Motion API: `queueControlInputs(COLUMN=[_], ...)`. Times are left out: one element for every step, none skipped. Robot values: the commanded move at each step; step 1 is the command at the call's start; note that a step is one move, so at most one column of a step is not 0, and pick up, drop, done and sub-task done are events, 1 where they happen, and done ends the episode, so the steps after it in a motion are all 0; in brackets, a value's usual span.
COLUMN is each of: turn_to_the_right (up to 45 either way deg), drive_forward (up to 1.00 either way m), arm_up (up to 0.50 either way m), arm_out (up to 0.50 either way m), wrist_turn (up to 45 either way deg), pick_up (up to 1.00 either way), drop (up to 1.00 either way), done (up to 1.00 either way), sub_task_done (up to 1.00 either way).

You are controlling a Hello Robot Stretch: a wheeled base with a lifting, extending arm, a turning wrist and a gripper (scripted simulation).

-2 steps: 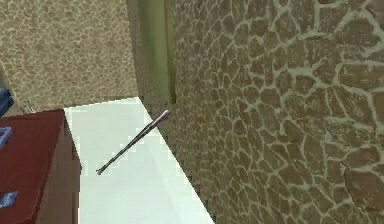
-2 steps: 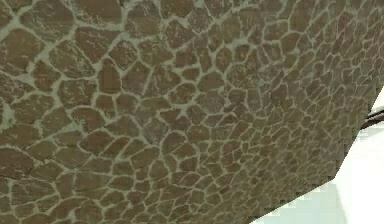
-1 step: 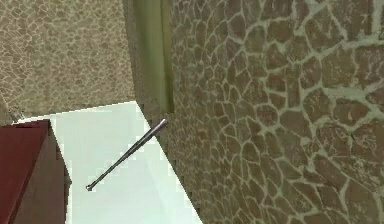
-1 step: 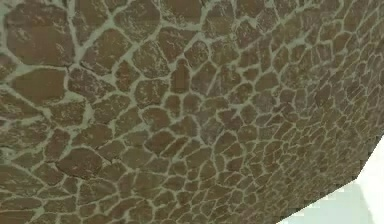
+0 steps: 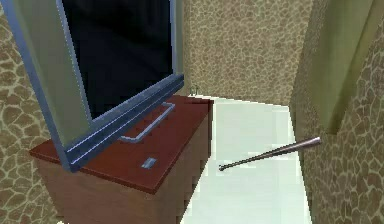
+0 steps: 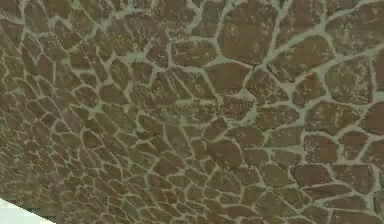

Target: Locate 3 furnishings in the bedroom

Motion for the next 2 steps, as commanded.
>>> queueControlInputs(turn_to_the_right=[-15.0, 0.0], drive_forward=[0.00, 0.00], arm_up=[0.00, 0.00], arm_out=[0.00, 0.00], wrist_turn=[0.0, 0.0], pick_up=[0.00, 0.00], drop=[0.00, 0.00], done=[0.00, 1.00], sub_task_done=[0.00, 0.00])
